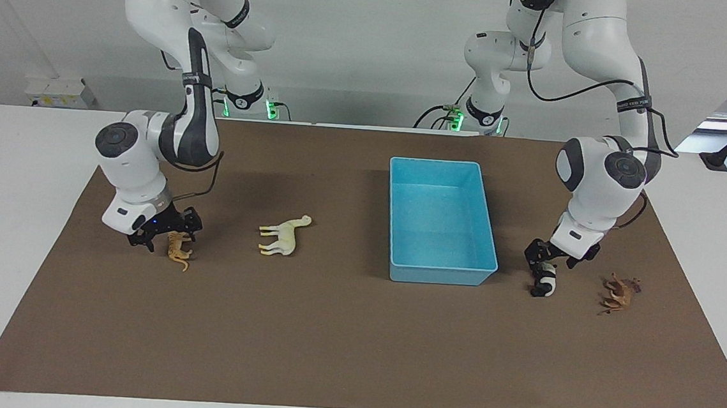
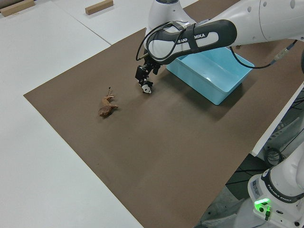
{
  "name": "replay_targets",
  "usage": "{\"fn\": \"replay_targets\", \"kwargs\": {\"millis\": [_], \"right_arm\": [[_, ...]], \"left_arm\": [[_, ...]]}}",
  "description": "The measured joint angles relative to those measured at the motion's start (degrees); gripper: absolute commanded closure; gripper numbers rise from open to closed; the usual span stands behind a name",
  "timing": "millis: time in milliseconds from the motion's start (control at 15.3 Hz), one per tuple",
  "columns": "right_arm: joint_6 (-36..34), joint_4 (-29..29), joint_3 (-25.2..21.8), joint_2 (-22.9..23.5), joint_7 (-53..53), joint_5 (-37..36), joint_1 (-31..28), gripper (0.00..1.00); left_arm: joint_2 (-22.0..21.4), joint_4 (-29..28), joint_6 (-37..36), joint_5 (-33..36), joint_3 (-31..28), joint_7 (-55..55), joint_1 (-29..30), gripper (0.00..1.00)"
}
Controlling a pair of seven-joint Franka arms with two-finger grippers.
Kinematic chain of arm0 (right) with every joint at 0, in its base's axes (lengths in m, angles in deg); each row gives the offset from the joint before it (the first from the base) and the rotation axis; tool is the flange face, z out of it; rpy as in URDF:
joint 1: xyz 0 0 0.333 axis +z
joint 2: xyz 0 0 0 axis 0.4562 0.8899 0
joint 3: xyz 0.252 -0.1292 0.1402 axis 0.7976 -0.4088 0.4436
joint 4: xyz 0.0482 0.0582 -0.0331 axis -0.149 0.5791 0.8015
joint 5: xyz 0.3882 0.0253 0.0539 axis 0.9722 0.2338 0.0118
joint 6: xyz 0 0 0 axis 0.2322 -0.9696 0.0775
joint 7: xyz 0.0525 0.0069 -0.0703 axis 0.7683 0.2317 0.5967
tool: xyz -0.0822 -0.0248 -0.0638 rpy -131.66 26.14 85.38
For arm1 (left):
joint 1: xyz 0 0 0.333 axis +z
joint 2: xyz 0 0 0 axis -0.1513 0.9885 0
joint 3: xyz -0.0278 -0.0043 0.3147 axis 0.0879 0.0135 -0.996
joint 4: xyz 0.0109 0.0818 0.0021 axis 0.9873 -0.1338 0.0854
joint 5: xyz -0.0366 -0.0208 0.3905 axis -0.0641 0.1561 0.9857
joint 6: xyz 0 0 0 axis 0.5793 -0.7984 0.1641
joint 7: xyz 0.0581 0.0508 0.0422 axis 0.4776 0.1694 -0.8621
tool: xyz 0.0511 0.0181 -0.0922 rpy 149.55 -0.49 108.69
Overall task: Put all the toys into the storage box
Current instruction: 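Reach the left gripper to the panda while the right gripper reaches the tiger, then grasp the panda with the left gripper while the right gripper grasps the tiger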
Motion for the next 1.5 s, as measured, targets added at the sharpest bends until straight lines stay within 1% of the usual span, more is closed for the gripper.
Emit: {"fn": "replay_targets", "kwargs": {"millis": [65,196,262,327,393,523,850,981,1112,1178,1243,1308,1374,1439,1505], "right_arm": [[-0.33,0.02,0.00,0.00,0.03,0.00,0.00,0.05],[-1.40,0.02,-0.01,0.00,0.63,0.00,-0.03,0.37],[-1.73,0.01,-0.03,-0.01,1.22,0.00,-0.10,0.70],[-2.22,-0.04,-0.01,-0.08,1.39,0.16,-0.20,0.97],[-2.88,-0.09,0.00,-0.37,1.39,0.27,-0.20,1.00],[-4.77,-0.16,-0.01,-1.09,0.77,1.47,-0.23,1.00],[-6.46,-1.01,0.00,-1.33,0.09,3.27,-0.41,1.00],[-10.79,-4.39,0.14,-1.47,-2.65,3.43,0.26,1.00],[-18.33,-10.74,0.28,-2.41,-10.35,3.72,3.15,1.00],[-22.48,-14.38,0.39,-3.15,-15.91,3.83,5.71,1.00],[-26.16,-18.02,0.60,-3.87,-22.19,4.18,8.78,1.00],[-29.19,-21.65,0.99,-4.43,-29.14,5.10,12.27,1.00],[-31.15,-24.92,1.33,-4.64,-36.07,6.56,15.97,1.00],[-31.84,-27.87,1.52,-4.50,-43.54,8.38,19.92,1.00],[-31.81,-30.36,1.65,-4.01,-51.18,9.74,23.95,1.00]], "left_arm": [[0.21,0.00,0.41,0.00,0.00,0.00,0.00,0.00],[0.62,-0.12,1.56,0.00,-0.01,0.00,0.01,0.00],[0.85,-0.26,2.39,0.00,-0.01,0.00,0.01,0.00],[1.07,-0.46,3.20,0.00,-0.01,0.00,0.01,0.00],[1.21,-0.72,4.02,0.00,-0.02,0.00,0.02,0.00],[1.32,-0.96,4.96,0.00,-0.10,0.00,0.07,0.00],[2.66,-1.44,9.21,0.00,-0.16,0.00,1.35,0.00],[3.06,-2.22,10.50,0.00,-0.13,-0.08,1.38,0.00],[3.13,-2.98,11.02,0.00,-0.01,-0.89,1.24,0.00],[3.13,-3.19,11.28,0.00,0.04,-1.12,1.19,0.08],[3.13,-3.23,11.35,0.00,0.08,-1.18,1.15,0.31],[3.13,-3.23,11.37,0.00,0.10,-1.18,1.15,0.61],[3.13,-3.23,11.38,0.00,0.09,-1.18,1.15,0.93],[3.13,-3.23,11.38,0.00,0.08,-1.23,1.15,1.00],[3.13,-3.23,11.38,0.00,0.08,-1.26,1.16,1.00]]}}
